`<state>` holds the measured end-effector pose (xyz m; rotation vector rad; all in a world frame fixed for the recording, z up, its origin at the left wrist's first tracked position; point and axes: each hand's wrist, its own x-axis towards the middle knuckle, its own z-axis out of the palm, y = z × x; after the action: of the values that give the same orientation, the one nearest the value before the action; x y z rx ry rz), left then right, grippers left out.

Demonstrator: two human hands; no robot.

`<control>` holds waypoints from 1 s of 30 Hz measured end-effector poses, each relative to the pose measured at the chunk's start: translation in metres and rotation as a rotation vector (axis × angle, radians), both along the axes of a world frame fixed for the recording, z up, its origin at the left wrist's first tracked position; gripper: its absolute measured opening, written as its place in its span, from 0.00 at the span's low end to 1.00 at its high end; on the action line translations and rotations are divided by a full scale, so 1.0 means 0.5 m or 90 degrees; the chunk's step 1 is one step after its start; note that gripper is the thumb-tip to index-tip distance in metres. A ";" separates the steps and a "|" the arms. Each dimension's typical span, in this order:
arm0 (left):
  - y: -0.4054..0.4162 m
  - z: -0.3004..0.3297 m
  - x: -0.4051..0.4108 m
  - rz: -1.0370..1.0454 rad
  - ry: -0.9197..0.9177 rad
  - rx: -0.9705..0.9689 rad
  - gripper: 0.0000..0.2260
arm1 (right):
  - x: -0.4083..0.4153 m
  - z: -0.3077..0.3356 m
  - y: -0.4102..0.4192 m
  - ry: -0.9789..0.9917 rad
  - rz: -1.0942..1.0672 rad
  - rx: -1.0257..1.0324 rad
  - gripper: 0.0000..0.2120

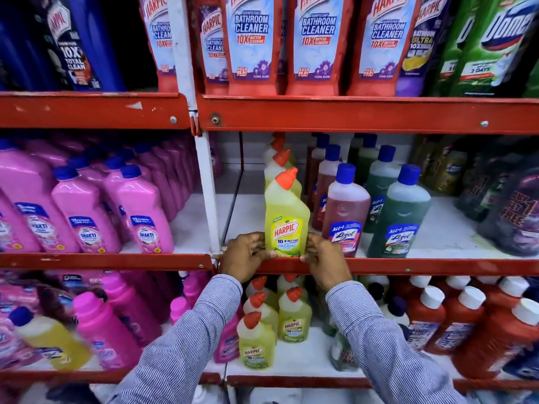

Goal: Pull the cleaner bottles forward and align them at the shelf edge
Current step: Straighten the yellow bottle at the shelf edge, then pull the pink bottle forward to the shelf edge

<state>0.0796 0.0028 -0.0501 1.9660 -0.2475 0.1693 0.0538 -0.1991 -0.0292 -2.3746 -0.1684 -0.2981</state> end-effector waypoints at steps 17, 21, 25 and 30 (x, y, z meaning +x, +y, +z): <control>-0.240 0.016 -0.135 0.176 -0.240 0.041 0.10 | -0.070 -0.020 -0.177 -0.162 -0.146 0.092 0.24; -0.285 0.014 -0.101 0.131 -0.175 0.100 0.20 | -0.059 -0.015 -0.180 -0.083 -0.064 0.004 0.33; -0.292 0.030 -0.073 0.150 -0.150 0.134 0.16 | -0.032 0.005 -0.194 -0.058 -0.043 -0.038 0.30; -0.293 0.030 -0.053 0.171 -0.113 0.100 0.12 | -0.022 0.007 -0.210 -0.030 -0.025 -0.032 0.27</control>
<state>0.0530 -0.1436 -0.0353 2.1377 -0.1130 0.5141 0.0430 -0.3041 -0.0256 -2.4243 -0.1532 -0.3720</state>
